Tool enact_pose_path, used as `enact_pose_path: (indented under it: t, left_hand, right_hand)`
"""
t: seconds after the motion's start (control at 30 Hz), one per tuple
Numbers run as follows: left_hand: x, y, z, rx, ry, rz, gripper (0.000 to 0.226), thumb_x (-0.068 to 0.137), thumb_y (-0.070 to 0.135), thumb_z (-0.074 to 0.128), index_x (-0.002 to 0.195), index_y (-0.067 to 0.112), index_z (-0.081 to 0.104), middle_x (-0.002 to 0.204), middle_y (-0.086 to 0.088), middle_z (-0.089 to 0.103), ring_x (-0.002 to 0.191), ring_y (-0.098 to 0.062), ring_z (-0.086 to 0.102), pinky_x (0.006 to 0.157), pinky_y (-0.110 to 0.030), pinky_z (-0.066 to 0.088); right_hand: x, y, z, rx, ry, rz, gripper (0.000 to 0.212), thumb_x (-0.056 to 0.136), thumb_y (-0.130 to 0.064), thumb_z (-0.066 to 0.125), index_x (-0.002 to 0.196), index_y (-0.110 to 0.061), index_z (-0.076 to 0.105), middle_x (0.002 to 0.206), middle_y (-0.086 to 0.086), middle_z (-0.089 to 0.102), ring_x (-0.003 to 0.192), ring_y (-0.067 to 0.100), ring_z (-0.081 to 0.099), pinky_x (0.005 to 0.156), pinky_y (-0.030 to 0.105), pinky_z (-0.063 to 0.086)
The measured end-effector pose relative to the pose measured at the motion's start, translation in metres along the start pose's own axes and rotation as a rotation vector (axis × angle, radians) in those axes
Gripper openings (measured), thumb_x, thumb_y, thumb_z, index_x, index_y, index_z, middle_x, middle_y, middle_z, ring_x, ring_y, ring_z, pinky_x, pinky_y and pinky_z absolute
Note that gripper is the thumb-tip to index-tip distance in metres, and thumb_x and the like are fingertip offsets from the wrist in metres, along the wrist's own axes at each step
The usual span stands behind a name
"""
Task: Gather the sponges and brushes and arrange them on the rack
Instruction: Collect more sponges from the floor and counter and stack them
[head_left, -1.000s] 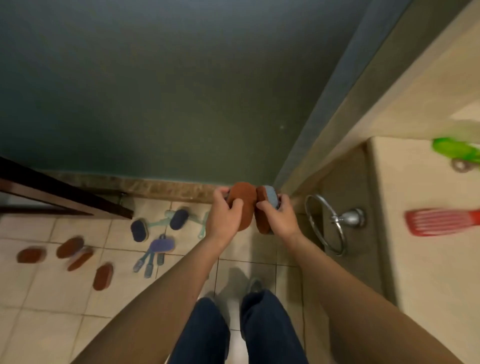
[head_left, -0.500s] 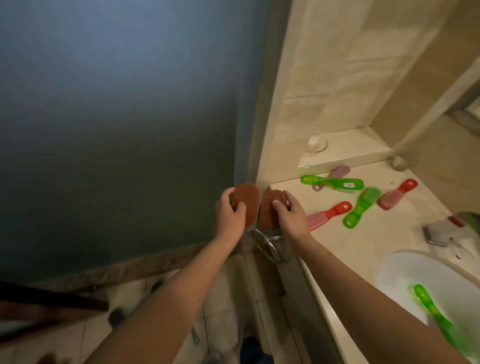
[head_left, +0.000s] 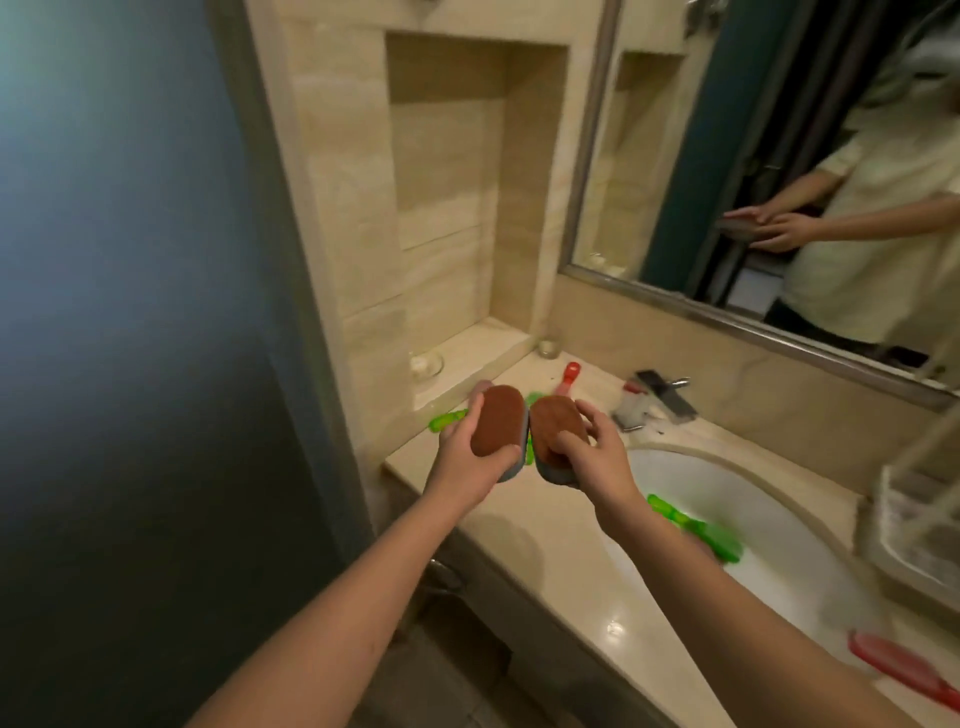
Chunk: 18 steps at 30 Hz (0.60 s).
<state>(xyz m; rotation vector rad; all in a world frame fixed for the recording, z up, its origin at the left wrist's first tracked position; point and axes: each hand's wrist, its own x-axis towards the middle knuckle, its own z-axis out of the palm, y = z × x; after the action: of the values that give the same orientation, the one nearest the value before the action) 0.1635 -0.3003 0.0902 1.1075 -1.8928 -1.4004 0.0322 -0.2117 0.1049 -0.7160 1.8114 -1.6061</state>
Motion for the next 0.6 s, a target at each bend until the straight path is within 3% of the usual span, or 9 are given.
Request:
enact_pose_path:
  t: [0.1, 0.17, 0.27, 0.4, 0.47, 0.53, 0.6]
  left_hand:
    - [0.001, 0.019, 0.024, 0.021, -0.115, 0.06, 0.096, 0.075, 0.025, 0.075, 0.152, 0.037, 0.019, 0.147, 0.004, 0.028, 0.122, -0.016, 0.046, 0.097, -0.027, 0.044]
    - [0.0, 0.031, 0.04, 0.044, -0.189, 0.084, 0.104, 0.065, 0.032, 0.077, 0.151, 0.041, 0.017, 0.146, 0.005, 0.033, 0.122, -0.016, 0.049, 0.102, -0.035, 0.046]
    - [-0.005, 0.051, 0.065, 0.042, -0.273, 0.159, 0.108, 0.059, 0.029, 0.075, 0.151, 0.038, 0.019, 0.145, 0.001, 0.039, 0.125, -0.016, 0.049, 0.101, -0.033, 0.046]
    - [-0.015, 0.082, 0.098, 0.03, -0.379, 0.282, 0.092, 0.074, 0.008, 0.073, 0.15, 0.032, 0.028, 0.139, 0.005, 0.035, 0.118, -0.008, 0.045, 0.086, -0.014, 0.041]
    - [-0.017, 0.096, 0.116, 0.01, -0.441, 0.349, 0.087, 0.073, 0.007, 0.073, 0.146, 0.033, 0.035, 0.14, 0.005, 0.039, 0.119, -0.008, 0.047, 0.087, -0.013, 0.041]
    - [-0.02, 0.112, 0.133, -0.003, -0.496, 0.389, 0.084, 0.07, 0.01, 0.074, 0.143, 0.035, 0.04, 0.138, 0.002, 0.045, 0.12, -0.014, 0.051, 0.095, -0.023, 0.047]
    - [-0.023, 0.127, 0.151, 0.009, -0.53, 0.443, 0.083, 0.068, 0.013, 0.073, 0.142, 0.036, 0.042, 0.136, 0.002, 0.043, 0.119, -0.015, 0.051, 0.098, -0.03, 0.048]
  right_hand:
    - [-0.015, -0.012, -0.035, -0.011, 0.046, -0.032, 0.065, 0.059, -0.024, 0.067, 0.123, -0.033, 0.056, 0.123, 0.006, 0.056, 0.096, 0.019, 0.061, 0.066, 0.029, 0.053]
    - [-0.025, -0.018, -0.055, -0.061, 0.072, -0.076, 0.057, 0.052, -0.023, 0.067, 0.109, -0.033, 0.062, 0.122, 0.014, 0.055, 0.085, 0.022, 0.059, 0.061, 0.031, 0.054]
    - [-0.04, -0.026, -0.085, -0.132, 0.171, -0.091, 0.079, 0.054, -0.014, 0.075, 0.13, -0.021, 0.052, 0.124, 0.011, 0.048, 0.089, 0.02, 0.059, 0.06, 0.03, 0.056]
    - [-0.063, -0.037, -0.123, -0.18, 0.321, -0.114, 0.095, 0.066, -0.003, 0.075, 0.148, -0.027, 0.034, 0.13, -0.002, 0.037, 0.11, 0.02, 0.054, 0.083, 0.042, 0.058]
    - [-0.074, -0.043, -0.143, -0.21, 0.397, -0.164, 0.083, 0.068, -0.005, 0.073, 0.141, -0.031, 0.044, 0.13, -0.001, 0.038, 0.11, 0.018, 0.055, 0.086, 0.042, 0.057]
    - [-0.083, -0.05, -0.164, -0.262, 0.48, -0.201, 0.061, 0.066, -0.011, 0.074, 0.122, -0.031, 0.06, 0.126, -0.001, 0.043, 0.106, 0.012, 0.055, 0.091, 0.041, 0.054]
    - [-0.091, -0.059, -0.185, -0.295, 0.564, -0.18, 0.046, 0.069, -0.01, 0.074, 0.111, -0.026, 0.064, 0.124, 0.001, 0.042, 0.099, 0.007, 0.054, 0.089, 0.028, 0.05]
